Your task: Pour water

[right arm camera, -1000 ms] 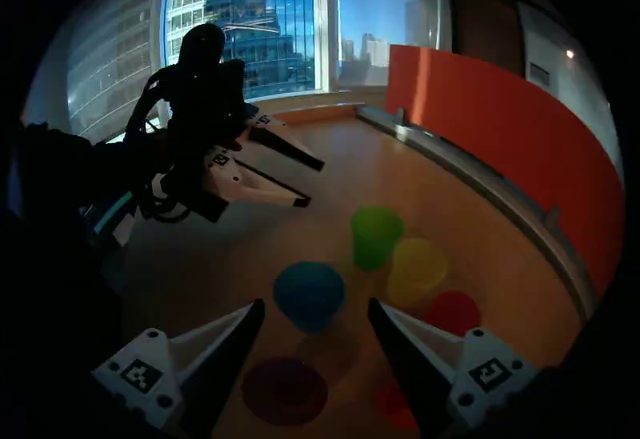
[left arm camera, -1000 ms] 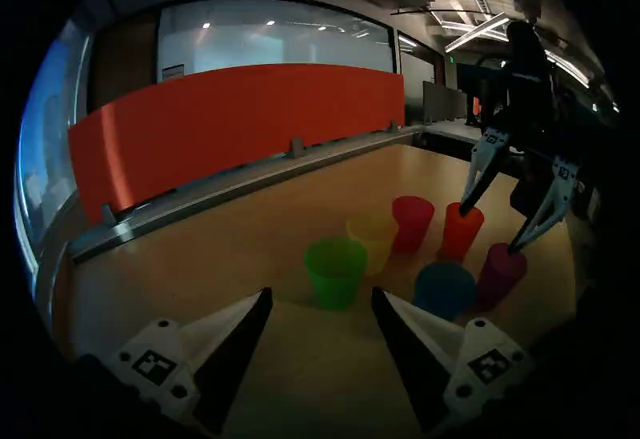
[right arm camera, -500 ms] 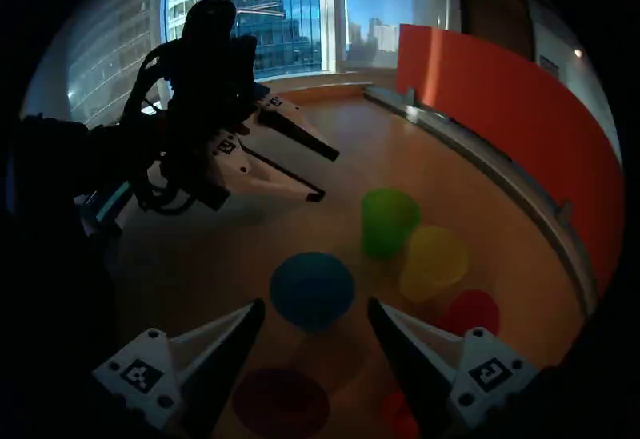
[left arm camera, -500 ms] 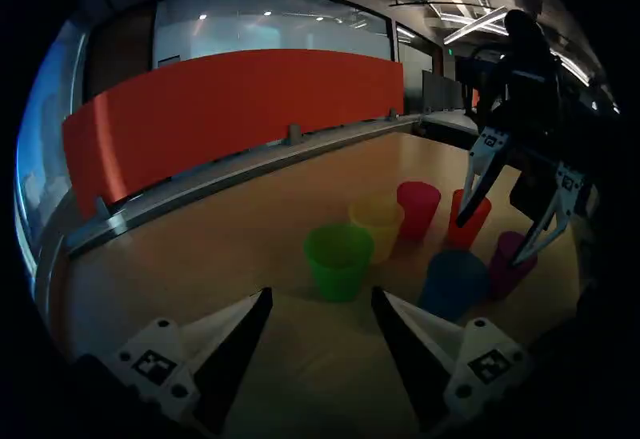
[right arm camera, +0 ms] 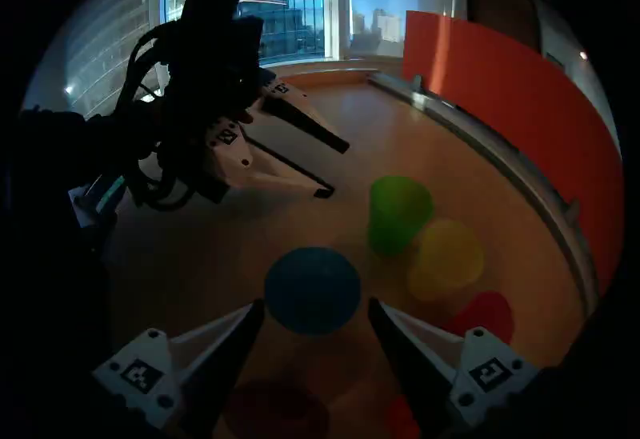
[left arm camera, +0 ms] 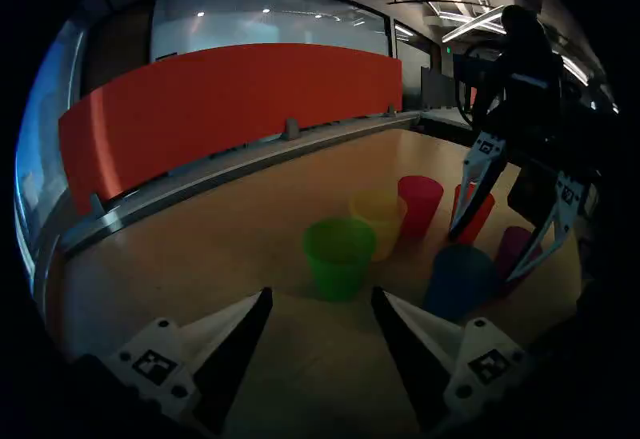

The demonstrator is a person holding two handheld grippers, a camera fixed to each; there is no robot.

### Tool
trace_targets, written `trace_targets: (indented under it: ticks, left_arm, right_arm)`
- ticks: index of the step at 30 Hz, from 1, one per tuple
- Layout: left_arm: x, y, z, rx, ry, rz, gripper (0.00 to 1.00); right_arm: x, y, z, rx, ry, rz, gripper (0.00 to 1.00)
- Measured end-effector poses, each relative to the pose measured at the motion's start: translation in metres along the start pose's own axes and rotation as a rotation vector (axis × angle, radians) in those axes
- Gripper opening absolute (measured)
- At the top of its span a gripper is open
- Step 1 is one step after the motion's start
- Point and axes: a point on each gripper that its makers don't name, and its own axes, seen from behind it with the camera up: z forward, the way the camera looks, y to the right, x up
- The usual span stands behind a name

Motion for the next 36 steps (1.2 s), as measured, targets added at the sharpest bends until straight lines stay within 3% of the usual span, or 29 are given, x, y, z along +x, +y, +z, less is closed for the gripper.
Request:
trace_targets:
  ticks: [22,36]
  left_arm:
    - [-0.004,-0.002,0.004,0.003,-0.003,0.006,0.92]
    - [-0.005,0.003,0.006,-0.006,-0.006,0.011,0.92]
  right_arm:
    - [-0.001,-0.001,0.029,0.002,-0.039,-0.025,1.0]
    - [0.0,-0.002,0.035,-0.007,-0.02,-0.025,0.92]
